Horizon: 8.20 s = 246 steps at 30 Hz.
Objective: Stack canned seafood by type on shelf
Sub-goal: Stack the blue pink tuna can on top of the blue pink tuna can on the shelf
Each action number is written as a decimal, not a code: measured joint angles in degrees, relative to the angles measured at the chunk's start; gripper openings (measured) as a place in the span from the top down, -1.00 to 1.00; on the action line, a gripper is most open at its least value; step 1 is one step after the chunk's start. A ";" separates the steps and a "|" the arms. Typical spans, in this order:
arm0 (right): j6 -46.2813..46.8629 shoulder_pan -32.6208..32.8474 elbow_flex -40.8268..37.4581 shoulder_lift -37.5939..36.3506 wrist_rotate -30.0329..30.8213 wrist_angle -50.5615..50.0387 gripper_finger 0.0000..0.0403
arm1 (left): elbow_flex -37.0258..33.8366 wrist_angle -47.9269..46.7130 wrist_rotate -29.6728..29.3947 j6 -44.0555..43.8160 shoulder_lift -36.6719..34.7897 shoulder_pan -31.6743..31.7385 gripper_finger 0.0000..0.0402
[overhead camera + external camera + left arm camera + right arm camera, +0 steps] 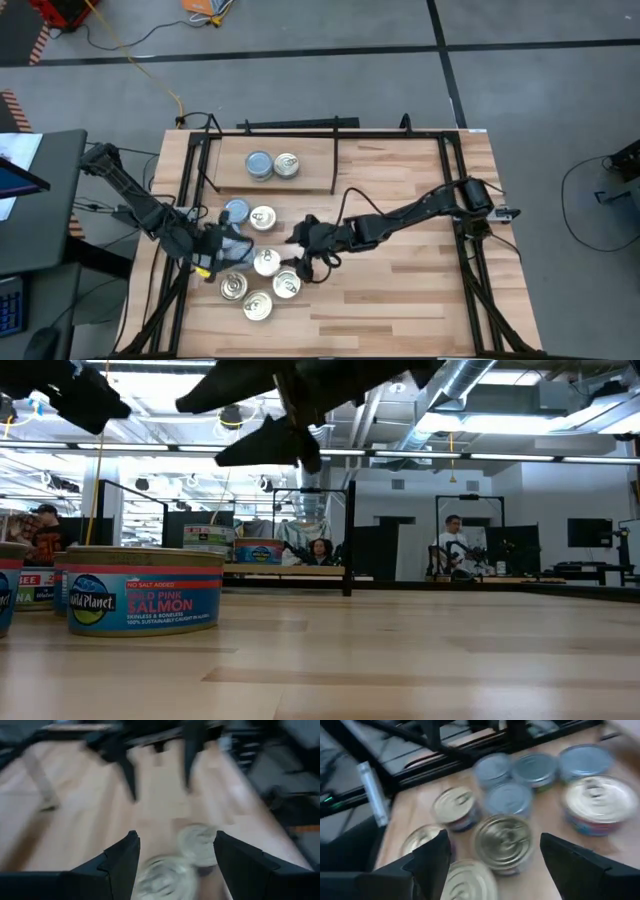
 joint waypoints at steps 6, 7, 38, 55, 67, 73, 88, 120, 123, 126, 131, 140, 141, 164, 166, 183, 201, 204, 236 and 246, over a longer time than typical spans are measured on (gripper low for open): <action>-1.44 -0.91 0.10 1.96 -3.30 11.44 -0.63 | -9.04 20.95 6.15 5.14 0.65 0.09 -0.21; -1.75 -1.05 0.11 2.19 -4.43 12.91 -0.63 | -9.16 20.48 6.35 4.46 0.46 0.09 -0.21; 10.64 0.09 3.88 2.46 -4.00 -11.94 -0.62 | -2.45 -3.68 1.32 -1.73 -6.06 0.09 -0.21; 12.67 4.19 13.31 5.11 7.51 -20.31 -0.62 | 1.24 -16.05 7.55 -2.30 -14.88 -0.01 -0.21; 11.46 5.21 25.03 12.86 8.11 -37.97 -0.62 | 1.26 -16.48 12.92 -2.10 -16.32 -0.01 -0.21; 15.52 3.97 24.31 12.90 6.74 -46.40 -0.62 | 1.26 -16.33 11.79 -2.37 -15.40 -0.01 -0.21; 16.48 3.27 24.50 16.24 1.96 -49.16 -0.62 | 1.26 -13.97 9.94 -2.32 -12.94 -0.01 -0.21; 23.40 12.30 24.35 7.24 15.06 -52.16 -0.62 | 1.26 -13.71 7.15 -4.12 -10.06 0.01 -0.21; 23.22 14.49 24.35 7.26 20.11 -51.54 -0.62 | 1.26 -12.88 5.51 -2.29 -9.98 0.01 -0.21; 22.90 16.44 24.41 8.88 24.08 -50.79 -0.62 | 1.26 -12.55 2.73 -1.68 -10.04 0.01 -0.21; 20.64 18.71 24.36 12.81 30.97 -45.15 -0.62 | 1.24 -12.51 -2.56 -1.68 -10.07 0.03 -0.21; 23.07 20.16 24.37 14.89 39.72 -44.19 -0.62 | 1.24 -12.04 -10.89 -1.70 -10.05 0.03 -0.21; 23.41 20.16 24.39 15.06 39.74 -43.92 -0.62 | 1.24 -12.02 -10.87 -1.70 -10.09 0.03 -0.21; 25.73 17.04 18.58 15.66 35.00 -43.85 -0.62 | 1.24 -12.15 -7.62 -1.11 -10.08 0.03 -0.21; 25.77 16.32 18.58 15.66 34.81 -44.80 -0.62 | 1.24 -12.15 -7.60 -1.11 -10.09 0.03 -0.21; 43.53 8.98 18.59 15.66 34.45 -50.41 -0.62 | 1.24 -12.78 -7.58 -1.11 -10.09 0.02 -0.21; 29.65 4.60 18.64 15.50 39.92 -44.87 -0.62 | 1.24 -14.86 -4.95 -0.91 -10.09 0.01 -0.21; 27.09 3.52 18.64 15.46 37.97 -44.44 -0.62 | 1.24 -14.72 -3.61 0.86 -10.07 0.01 -0.21; 0.62 -2.62 18.73 15.39 27.29 -40.91 -0.09 | 1.24 -13.99 7.33 3.25 -10.09 0.01 -0.21; -1.82 -2.05 19.45 13.98 26.83 -45.08 -0.14 | 1.24 -16.17 6.80 2.06 -10.09 0.01 -0.21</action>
